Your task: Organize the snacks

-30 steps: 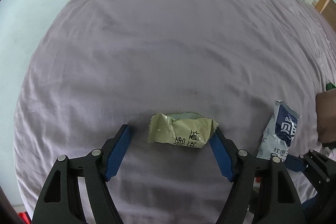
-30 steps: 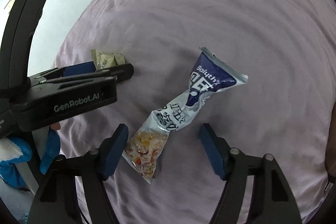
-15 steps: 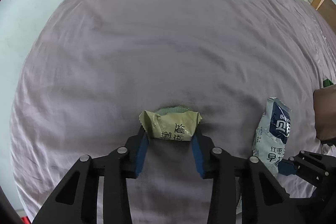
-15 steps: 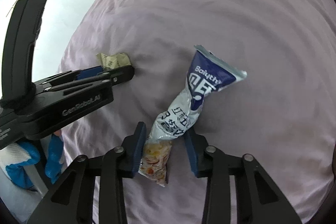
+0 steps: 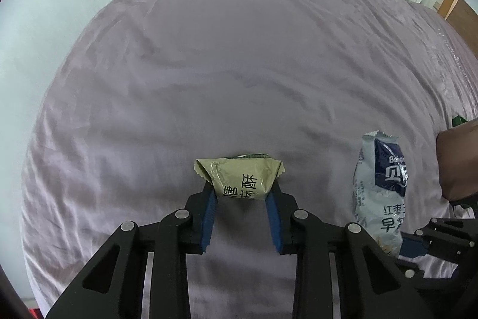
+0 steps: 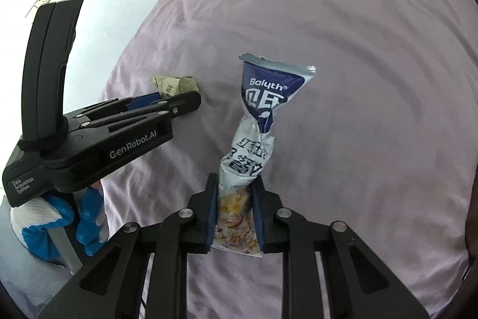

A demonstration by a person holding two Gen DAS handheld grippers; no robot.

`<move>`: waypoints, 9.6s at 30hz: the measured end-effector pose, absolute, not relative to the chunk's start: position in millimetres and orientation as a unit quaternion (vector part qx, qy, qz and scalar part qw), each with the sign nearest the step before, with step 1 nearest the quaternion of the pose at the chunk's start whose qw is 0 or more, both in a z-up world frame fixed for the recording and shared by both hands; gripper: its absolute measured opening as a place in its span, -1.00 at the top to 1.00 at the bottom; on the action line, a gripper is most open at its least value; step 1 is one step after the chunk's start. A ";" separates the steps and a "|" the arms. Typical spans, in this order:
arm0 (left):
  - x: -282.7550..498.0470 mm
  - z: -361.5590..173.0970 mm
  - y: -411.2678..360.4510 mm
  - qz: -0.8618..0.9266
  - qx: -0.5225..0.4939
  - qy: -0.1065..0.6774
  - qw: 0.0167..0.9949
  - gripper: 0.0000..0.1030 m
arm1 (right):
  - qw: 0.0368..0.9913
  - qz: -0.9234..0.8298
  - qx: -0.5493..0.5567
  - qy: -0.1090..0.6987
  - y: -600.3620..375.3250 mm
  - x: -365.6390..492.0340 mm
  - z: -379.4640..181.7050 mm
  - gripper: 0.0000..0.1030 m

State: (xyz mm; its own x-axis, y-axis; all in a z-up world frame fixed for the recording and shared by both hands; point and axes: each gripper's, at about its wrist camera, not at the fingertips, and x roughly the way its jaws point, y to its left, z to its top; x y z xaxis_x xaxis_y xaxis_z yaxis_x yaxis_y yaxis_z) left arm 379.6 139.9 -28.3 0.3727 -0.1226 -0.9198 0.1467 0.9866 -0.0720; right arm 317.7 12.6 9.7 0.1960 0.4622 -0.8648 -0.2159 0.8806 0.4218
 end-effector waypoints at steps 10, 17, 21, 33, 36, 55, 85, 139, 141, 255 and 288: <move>353.4 -9.7 132.7 -0.085 0.014 0.545 0.834 0.49 | 0.774 0.227 0.086 0.585 2.3 299.2 29.5 0.95; 326.1 5.8 122.7 -0.091 0.027 0.541 0.836 0.49 | 0.775 0.233 0.053 0.586 -8.1 272.2 45.0 0.96; 302.8 14.0 113.5 -0.104 0.038 0.542 0.833 0.49 | 0.773 0.236 0.030 0.588 -17.0 254.0 51.3 0.96; 244.3 26.9 40.3 -0.165 0.073 0.557 0.811 0.49 | 0.768 0.212 -0.010 0.604 -63.7 195.1 63.9 0.96; 230.3 29.0 19.3 -0.182 0.087 0.559 0.804 0.49 | 0.764 0.201 -0.018 0.612 -82.7 176.5 65.0 0.96; 162.0 31.6 -120.4 -0.317 0.186 0.555 0.746 0.49 | 0.760 0.094 0.003 0.644 -210.6 90.4 61.0 0.96; 110.3 39.4 -336.9 -0.462 0.247 0.506 0.685 0.49 | 0.782 -0.086 0.059 0.615 -420.2 33.5 78.8 0.96; 258.7 -1.8 -460.1 -0.317 0.203 0.492 0.785 0.48 | 0.825 -0.088 0.023 0.558 -516.4 195.9 28.8 0.95; 265.3 -4.6 -461.1 -0.309 0.201 0.492 0.789 0.48 | 0.826 -0.085 0.022 0.556 -516.2 202.2 27.7 0.94; 299.5 -47.0 157.3 0.007 0.113 0.502 0.858 -0.97 | 0.872 -0.088 -0.005 0.481 -203.6 130.0 -53.9 -1.00; 286.6 -59.0 192.1 -0.075 0.066 0.472 0.876 -0.99 | 0.890 -0.090 -0.003 0.447 -200.7 116.3 -54.1 -1.00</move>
State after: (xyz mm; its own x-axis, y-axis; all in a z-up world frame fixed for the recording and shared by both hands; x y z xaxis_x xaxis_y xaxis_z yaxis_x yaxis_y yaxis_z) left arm 286.6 192.1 -59.0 0.5432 -0.0685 -0.8368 0.1940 0.9799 0.0457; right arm 116.3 -200.7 -54.1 0.5849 -0.1626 -0.7947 0.1576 0.9838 -0.0854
